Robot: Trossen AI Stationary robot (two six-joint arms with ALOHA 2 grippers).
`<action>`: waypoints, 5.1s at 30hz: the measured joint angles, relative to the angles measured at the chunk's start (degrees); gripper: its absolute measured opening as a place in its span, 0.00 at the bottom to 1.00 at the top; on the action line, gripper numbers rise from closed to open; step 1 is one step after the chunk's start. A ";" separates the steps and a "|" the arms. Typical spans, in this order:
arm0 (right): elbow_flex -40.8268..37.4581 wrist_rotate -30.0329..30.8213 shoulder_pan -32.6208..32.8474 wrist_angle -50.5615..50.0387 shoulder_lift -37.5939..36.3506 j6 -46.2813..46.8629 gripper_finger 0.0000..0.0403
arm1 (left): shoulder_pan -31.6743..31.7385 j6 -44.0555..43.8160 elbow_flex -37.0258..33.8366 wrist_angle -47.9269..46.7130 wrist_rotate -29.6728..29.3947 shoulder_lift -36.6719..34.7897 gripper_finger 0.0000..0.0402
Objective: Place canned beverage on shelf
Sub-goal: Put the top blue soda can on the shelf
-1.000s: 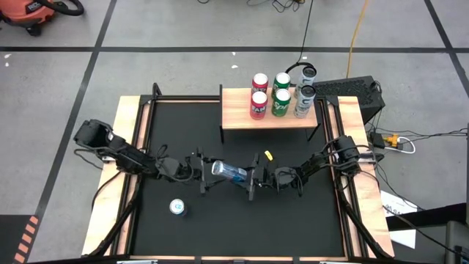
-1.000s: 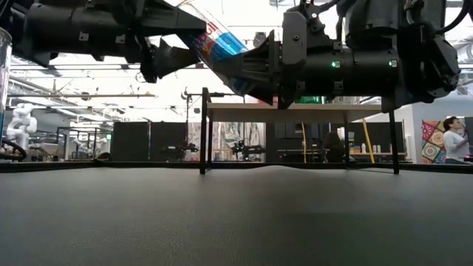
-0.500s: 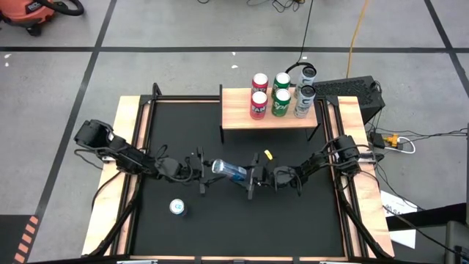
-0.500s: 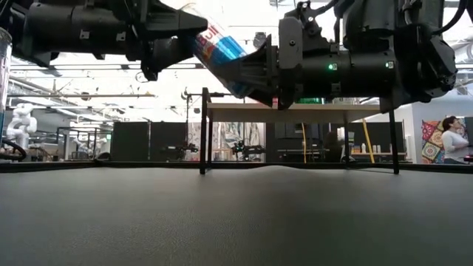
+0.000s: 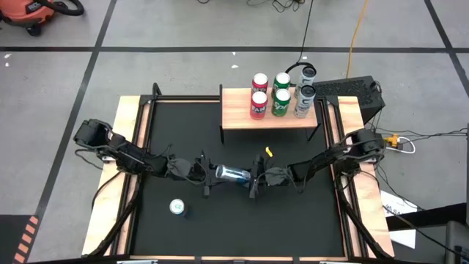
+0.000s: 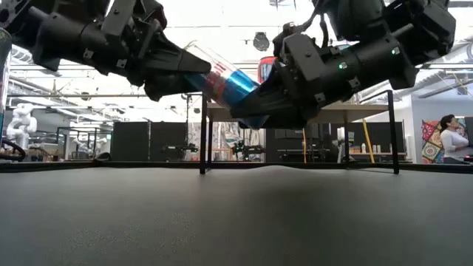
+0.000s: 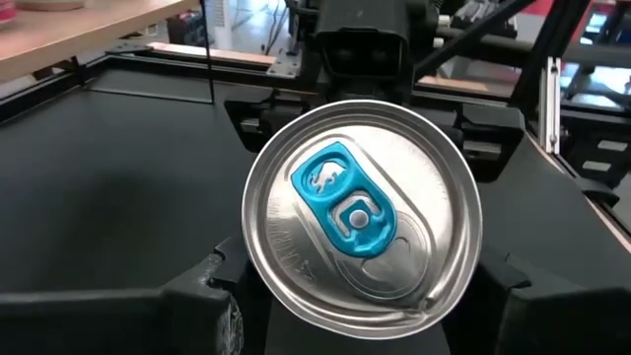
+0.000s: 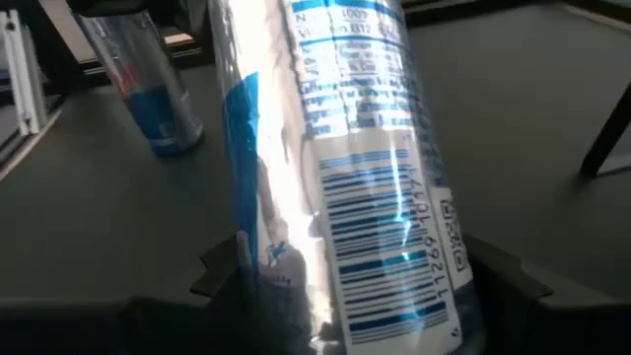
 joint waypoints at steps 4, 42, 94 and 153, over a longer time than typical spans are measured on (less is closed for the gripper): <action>-0.13 -0.41 0.02 -0.01 -0.17 1.09 0.64 | 1.16 1.94 1.78 -1.91 1.56 -0.02 0.51; 0.06 -5.55 -0.68 -8.89 -6.52 7.05 0.82 | 1.30 4.80 25.54 -59.74 7.19 -0.20 0.51; 23.23 -12.77 -5.37 -32.62 -1.58 -6.04 0.69 | -5.12 -2.50 29.51 -74.53 -14.97 -9.22 0.97; 23.86 -14.07 -3.46 -32.39 -13.06 -19.53 0.62 | -0.84 6.95 23.00 -37.23 -3.61 -6.23 0.59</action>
